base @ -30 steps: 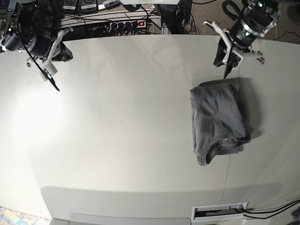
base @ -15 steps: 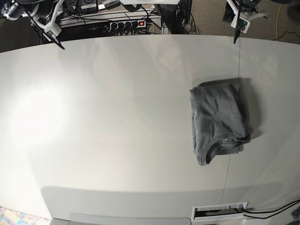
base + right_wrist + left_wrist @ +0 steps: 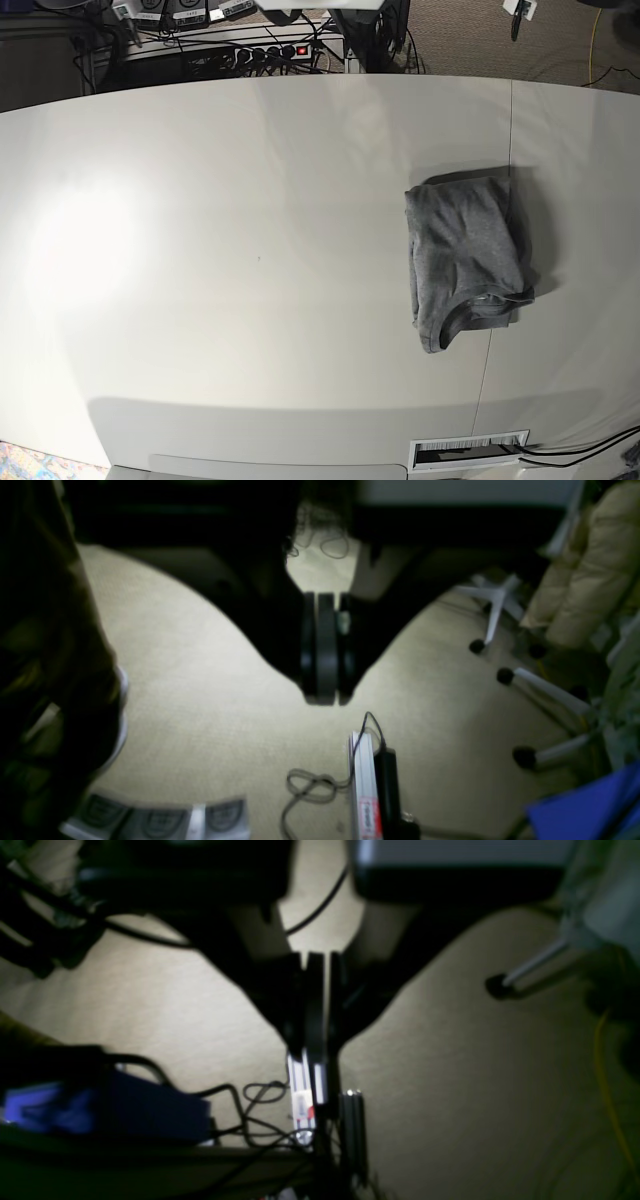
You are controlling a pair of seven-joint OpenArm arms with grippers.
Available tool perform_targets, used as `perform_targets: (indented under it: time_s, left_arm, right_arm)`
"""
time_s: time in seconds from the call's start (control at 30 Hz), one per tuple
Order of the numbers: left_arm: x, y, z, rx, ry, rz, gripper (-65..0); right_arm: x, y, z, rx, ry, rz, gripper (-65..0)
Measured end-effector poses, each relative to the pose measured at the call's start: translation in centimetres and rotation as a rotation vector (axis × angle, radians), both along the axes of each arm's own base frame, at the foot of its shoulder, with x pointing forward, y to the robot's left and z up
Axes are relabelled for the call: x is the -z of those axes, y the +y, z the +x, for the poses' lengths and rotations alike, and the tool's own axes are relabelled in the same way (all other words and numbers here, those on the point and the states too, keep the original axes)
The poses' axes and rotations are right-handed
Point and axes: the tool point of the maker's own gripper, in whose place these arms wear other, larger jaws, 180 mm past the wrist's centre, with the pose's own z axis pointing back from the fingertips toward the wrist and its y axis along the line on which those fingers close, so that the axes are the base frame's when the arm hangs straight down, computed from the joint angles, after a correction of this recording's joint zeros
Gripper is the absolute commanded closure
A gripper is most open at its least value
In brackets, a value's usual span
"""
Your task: Fold the T-shirt properly
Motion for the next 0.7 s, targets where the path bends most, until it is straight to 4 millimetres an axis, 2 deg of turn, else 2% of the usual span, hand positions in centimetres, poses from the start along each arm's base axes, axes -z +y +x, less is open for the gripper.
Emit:
perform_targets:
  time_s: [0.2, 0.3, 0.43, 0.57, 0.7]
  left_arm:
    - [5.2, -0.3, -1.1, -0.122, 0.051, -0.048, 0.0]
    - [7.5, 0.5, -1.3, -0.160, 0.087, -0.038, 0.0]
    - [9.4, 1.6, -0.8, -0.209, 0.088, -0.031, 0.0]
    - [10.9, 2.0, -1.0, -0.237, 0.084, -0.013, 0.0]
    - [12.2, 1.9, -1.6, -0.198, 0.061, 0.028, 0.0]
  right_arm:
    - [6.5, 1.5, 0.3, 0.032, 0.045, 0.040, 0.0]
    - [9.4, 2.3, 0.6, 0.019, 0.059, 0.050, 0.0]
    - [12.4, 3.3, 2.6, 0.016, -0.013, 0.064, 0.0]
    - [14.5, 4.5, 4.6, -0.019, -0.084, 0.070, 0.0]
    - [16.9, 3.1, 4.2, -0.064, -0.058, -0.106, 0.0]
